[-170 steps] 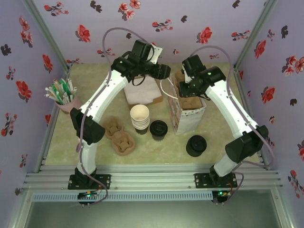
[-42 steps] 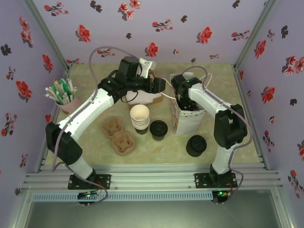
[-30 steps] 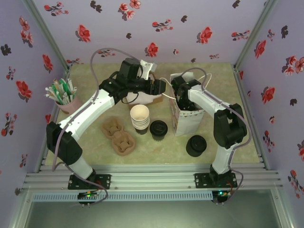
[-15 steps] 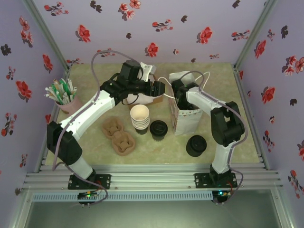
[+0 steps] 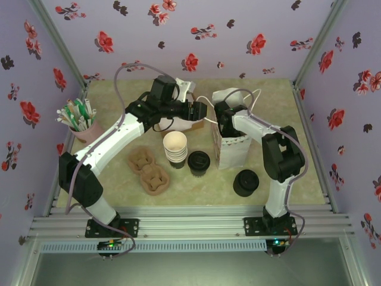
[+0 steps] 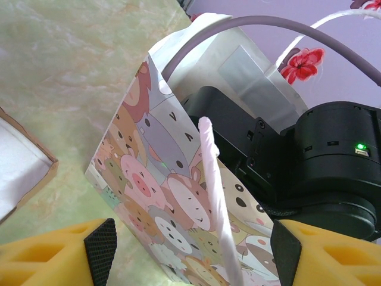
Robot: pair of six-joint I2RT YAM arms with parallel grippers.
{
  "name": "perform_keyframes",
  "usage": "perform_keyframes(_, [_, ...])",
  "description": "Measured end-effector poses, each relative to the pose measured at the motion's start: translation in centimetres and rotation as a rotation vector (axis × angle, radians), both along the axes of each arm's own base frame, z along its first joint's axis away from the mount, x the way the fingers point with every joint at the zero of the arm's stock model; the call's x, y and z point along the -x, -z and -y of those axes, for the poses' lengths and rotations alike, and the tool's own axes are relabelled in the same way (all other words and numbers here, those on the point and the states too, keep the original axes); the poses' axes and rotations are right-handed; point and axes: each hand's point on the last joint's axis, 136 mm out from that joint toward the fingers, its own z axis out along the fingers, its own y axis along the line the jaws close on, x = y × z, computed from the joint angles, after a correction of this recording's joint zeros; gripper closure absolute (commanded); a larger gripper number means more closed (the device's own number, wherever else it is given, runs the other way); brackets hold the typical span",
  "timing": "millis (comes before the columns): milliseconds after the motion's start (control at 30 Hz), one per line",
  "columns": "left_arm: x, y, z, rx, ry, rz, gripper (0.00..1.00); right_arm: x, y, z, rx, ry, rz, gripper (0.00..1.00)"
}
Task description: Pack the takeout coffee
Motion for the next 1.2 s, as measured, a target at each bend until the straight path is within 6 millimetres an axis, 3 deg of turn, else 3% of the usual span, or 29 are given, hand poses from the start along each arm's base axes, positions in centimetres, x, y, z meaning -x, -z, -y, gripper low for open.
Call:
perform_keyframes(1033, [-0.07, -0.07, -0.08, -0.002, -0.006, 0.004, 0.28, 0.11, 0.12, 0.07, 0.004, 0.002, -0.007, 0.19])
perform_keyframes(1200, [-0.08, -0.05, -0.08, -0.002, -0.006, 0.004, 0.28, -0.01, -0.53, 0.0, 0.004, 0.002, -0.008, 0.17])
